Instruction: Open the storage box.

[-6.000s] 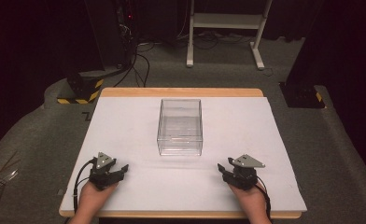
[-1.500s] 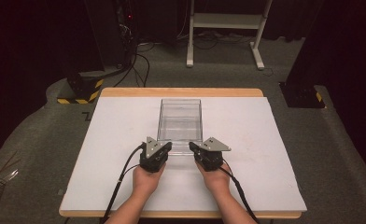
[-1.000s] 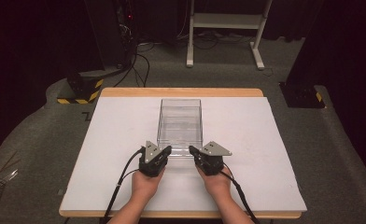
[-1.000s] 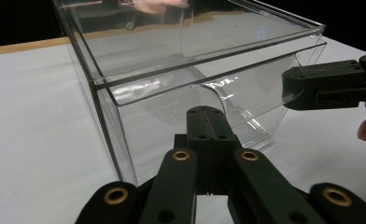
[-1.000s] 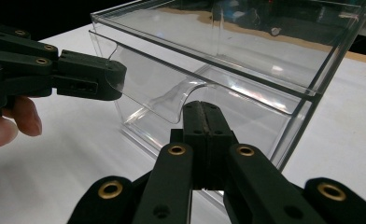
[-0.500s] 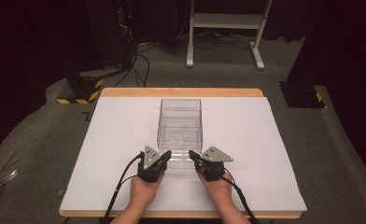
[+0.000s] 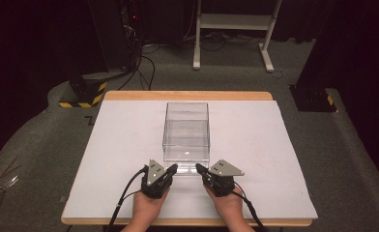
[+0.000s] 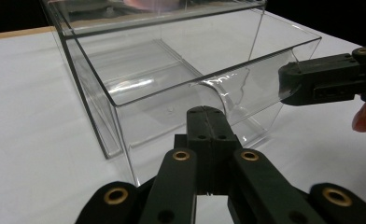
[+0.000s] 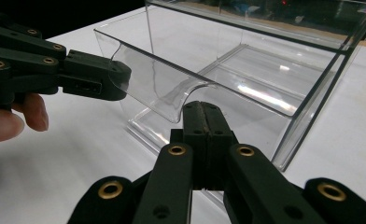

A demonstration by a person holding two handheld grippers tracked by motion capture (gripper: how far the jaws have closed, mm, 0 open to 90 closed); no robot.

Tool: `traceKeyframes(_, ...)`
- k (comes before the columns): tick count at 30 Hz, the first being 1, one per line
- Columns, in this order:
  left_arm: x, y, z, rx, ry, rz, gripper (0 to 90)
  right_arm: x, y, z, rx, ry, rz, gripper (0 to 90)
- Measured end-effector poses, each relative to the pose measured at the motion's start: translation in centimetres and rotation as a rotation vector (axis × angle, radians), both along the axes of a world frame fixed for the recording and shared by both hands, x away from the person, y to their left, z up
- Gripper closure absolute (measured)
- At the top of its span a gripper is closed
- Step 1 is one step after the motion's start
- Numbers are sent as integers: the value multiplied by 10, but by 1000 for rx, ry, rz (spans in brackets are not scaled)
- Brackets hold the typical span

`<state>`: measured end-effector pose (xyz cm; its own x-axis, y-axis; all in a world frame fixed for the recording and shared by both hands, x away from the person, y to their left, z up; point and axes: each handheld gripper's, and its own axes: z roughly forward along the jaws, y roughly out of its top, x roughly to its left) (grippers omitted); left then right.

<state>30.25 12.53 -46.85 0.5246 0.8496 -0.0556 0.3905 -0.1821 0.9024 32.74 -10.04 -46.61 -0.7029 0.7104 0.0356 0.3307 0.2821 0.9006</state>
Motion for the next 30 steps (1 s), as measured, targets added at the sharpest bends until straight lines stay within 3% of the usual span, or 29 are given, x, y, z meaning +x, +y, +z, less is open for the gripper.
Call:
traceKeyframes(6, -12, 0, -3, -12, -7, -7, 900, -12, -2, 0, -3, -5, 14, 899)
traceKeyframes(11, -13, 1, -4, -25, -2, -14, 900, -15, -3, -1, 1, -7, 12, 898)
traceKeyframes(20, -17, 15, -1, 21, -17, -21, 888, -20, -20, -3, 33, -3, -21, 886)
traceKeyframes(30, -20, 35, 1, 28, 0, 6, 882, -19, -34, -6, 8, 6, -52, 881)
